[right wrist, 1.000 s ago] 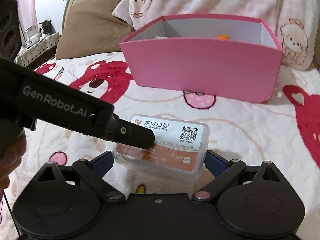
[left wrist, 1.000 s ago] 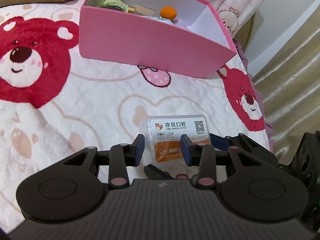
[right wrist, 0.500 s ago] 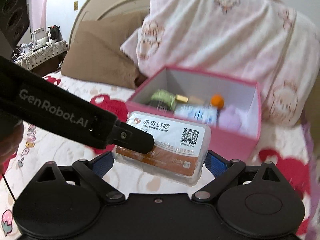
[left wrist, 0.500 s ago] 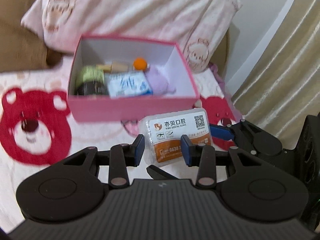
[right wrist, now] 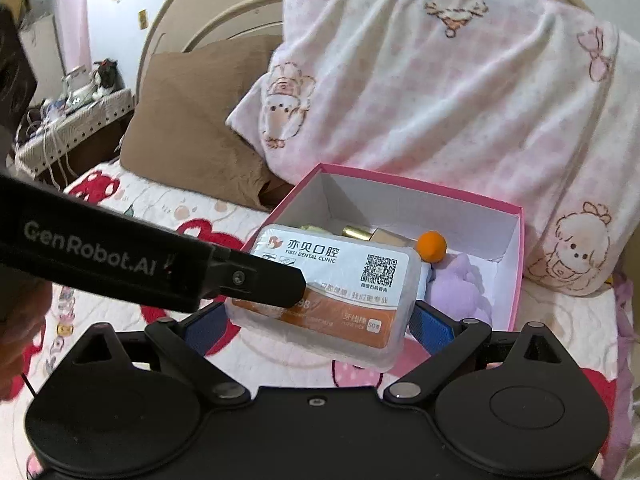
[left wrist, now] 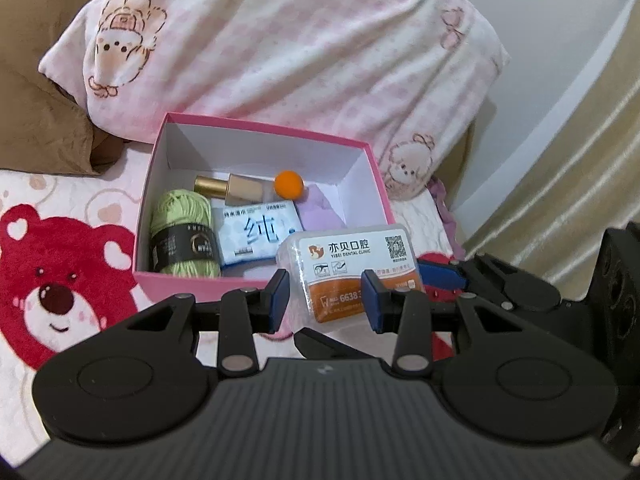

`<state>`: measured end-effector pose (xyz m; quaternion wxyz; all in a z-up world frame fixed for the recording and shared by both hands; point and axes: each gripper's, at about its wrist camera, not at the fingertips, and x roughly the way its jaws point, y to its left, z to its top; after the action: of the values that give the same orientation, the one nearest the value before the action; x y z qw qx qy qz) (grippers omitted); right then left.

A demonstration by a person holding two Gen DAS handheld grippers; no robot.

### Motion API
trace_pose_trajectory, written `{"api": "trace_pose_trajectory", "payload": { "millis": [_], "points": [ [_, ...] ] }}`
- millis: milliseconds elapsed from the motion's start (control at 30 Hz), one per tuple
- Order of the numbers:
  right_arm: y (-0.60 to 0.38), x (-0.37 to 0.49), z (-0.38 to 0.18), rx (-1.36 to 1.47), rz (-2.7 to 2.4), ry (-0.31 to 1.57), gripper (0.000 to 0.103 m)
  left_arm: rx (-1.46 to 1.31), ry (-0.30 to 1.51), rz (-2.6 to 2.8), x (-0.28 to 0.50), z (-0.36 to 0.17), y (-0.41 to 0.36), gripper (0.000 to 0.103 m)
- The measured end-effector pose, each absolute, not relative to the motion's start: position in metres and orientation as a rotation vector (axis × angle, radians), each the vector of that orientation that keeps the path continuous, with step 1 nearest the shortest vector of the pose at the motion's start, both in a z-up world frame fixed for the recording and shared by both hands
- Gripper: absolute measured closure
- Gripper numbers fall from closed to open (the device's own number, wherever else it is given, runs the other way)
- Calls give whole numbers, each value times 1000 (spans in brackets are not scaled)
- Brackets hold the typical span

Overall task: Organize objects
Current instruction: 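Lower the floss box into the pink box and open the right tool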

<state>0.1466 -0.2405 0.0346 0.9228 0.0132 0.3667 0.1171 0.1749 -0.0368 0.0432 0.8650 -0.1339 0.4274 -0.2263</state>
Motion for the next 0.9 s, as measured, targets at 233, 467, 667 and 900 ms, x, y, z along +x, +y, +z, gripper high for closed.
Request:
{"api": "trace_pose_trajectory", "payload": {
  "millis": [233,467,667,900],
  "points": [
    [-256,207,19,62,276,804,4,-304,917,-415,233,22,-42,65],
    [-276,258,-5,124,278,853,10,-337,929,-373,279,-7,-45,65],
    [-281,283,-28,94,226,898,23,-374,951,-357,301,-37,-49,65],
    [-289,300,-52,137,197,938,28,-398,961,-317,318,-63,-52,66]
  ]
}}
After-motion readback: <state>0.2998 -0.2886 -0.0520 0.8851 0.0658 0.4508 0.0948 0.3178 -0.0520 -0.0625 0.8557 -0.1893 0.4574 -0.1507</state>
